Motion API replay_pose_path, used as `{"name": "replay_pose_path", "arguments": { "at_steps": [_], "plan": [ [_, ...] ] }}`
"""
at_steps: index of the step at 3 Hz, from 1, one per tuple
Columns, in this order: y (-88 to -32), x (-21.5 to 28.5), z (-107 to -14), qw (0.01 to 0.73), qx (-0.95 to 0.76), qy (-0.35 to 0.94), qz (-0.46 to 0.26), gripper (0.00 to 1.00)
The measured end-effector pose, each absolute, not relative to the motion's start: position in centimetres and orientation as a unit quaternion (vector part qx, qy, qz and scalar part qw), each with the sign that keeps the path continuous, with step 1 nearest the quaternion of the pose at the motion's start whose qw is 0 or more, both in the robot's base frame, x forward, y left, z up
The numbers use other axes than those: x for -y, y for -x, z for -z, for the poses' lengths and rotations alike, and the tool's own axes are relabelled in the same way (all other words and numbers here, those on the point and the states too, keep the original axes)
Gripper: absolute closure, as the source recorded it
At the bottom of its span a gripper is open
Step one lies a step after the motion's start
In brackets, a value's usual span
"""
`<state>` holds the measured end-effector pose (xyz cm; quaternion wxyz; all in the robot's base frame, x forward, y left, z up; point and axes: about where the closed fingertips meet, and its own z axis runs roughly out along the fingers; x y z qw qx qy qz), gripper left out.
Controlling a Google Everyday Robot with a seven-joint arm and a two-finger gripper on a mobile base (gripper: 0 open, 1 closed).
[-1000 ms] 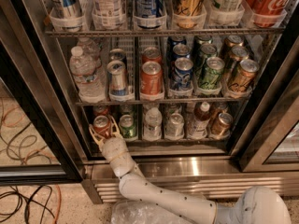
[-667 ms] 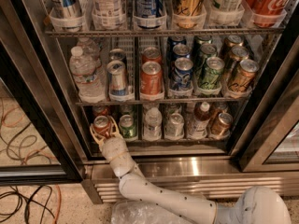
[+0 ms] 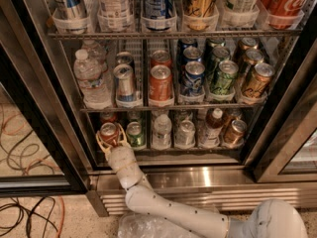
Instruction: Pick coke can from bottom shelf of fridge
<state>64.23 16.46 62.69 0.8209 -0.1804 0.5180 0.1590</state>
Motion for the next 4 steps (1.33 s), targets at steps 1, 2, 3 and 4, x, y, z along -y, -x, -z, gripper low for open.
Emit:
{"name": "replay_pose_path", "arguments": {
  "at_steps": [1,2,3,4],
  "plan": [
    [-63.5,-16.2,-64.3,0.835,-0.5,0.166,-0.16,1.0],
    [-62.5,-16.2,-65.9,0.846,-0.48,0.167,-0.16,1.0],
    [-61.6,-16.5,-67.3,0.855,-0.458,0.186,-0.156,1.0],
    [-61.0,-16.6,-68.4,0.862,-0.44,0.199,-0.153,1.0]
  ]
}}
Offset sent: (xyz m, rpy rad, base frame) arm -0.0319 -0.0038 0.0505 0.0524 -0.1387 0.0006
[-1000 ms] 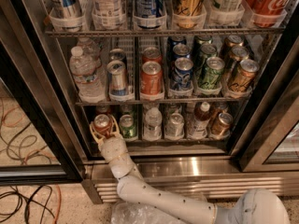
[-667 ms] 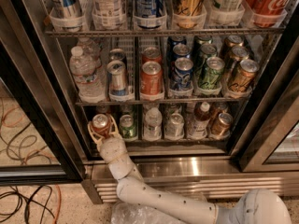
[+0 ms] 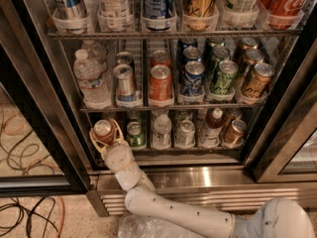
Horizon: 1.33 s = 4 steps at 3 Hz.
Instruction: Pick coke can from bottom shelf of fridge
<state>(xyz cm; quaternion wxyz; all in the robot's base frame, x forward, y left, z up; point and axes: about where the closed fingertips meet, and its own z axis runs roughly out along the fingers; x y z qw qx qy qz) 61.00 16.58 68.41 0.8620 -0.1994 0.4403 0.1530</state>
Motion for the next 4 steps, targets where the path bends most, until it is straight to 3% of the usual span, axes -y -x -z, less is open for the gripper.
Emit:
{"name": "replay_pose_path", "arguments": {
  "at_steps": [4],
  "plan": [
    [-55.0,-13.5,-65.6,0.811,-0.469,0.309,-0.163,1.0]
  ]
}}
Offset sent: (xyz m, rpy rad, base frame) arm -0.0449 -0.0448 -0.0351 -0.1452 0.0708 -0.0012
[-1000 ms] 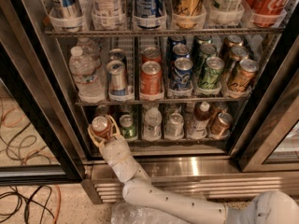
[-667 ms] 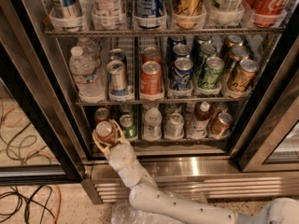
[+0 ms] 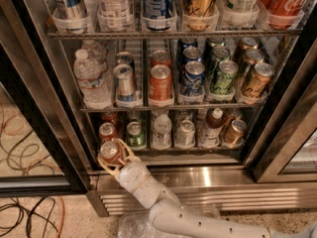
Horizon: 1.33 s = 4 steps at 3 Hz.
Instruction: Pick coke can from bottom shelf of fridge
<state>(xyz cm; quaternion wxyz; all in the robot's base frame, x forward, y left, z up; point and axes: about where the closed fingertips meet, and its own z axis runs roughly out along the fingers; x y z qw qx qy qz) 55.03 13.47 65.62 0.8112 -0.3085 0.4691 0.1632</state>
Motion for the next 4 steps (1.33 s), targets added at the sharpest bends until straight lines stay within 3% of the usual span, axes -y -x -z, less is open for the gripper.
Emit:
{"name": "replay_pose_path", "arguments": {
  "at_steps": [4],
  "plan": [
    [-48.1,-12.2,-71.4,0.778,-0.445,0.351,-0.273,1.0]
  ]
}}
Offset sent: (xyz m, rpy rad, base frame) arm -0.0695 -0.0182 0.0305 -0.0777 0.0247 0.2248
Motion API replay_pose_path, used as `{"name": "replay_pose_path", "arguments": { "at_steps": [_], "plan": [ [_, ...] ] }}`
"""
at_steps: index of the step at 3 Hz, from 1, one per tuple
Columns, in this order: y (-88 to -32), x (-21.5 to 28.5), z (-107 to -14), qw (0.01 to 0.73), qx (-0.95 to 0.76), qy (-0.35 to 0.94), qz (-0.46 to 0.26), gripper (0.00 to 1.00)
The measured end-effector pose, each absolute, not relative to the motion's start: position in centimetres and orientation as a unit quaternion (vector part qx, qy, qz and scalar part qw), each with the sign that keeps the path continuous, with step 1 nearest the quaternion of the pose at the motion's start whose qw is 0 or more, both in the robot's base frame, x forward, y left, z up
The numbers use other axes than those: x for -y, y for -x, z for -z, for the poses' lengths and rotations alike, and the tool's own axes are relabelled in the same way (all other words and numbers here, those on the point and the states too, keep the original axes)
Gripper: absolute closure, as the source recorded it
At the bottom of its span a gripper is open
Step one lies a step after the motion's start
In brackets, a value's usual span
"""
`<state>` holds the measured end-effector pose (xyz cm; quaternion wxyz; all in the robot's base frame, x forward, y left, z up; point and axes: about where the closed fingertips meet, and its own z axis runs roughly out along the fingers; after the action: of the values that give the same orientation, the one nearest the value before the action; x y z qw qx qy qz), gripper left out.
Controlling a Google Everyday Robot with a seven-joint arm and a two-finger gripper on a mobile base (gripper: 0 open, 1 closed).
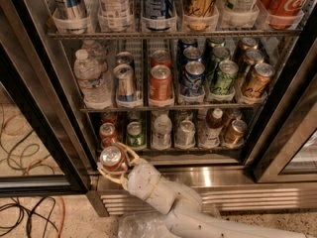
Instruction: Pick coke can from bottom shelf of fridge
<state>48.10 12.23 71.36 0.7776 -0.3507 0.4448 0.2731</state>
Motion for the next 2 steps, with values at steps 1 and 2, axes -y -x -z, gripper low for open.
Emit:
{"name": "replay_pose_path", "arguments": {
  "at_steps": [1,2],
  "plan": [
    [-47.01,-11.42,-72.44,0.757,-0.458,0.355,-0.304,1.0],
    [-46.08,-10.47,-73.11,0.727,-0.482,0.365,-0.325,1.0]
  ]
}}
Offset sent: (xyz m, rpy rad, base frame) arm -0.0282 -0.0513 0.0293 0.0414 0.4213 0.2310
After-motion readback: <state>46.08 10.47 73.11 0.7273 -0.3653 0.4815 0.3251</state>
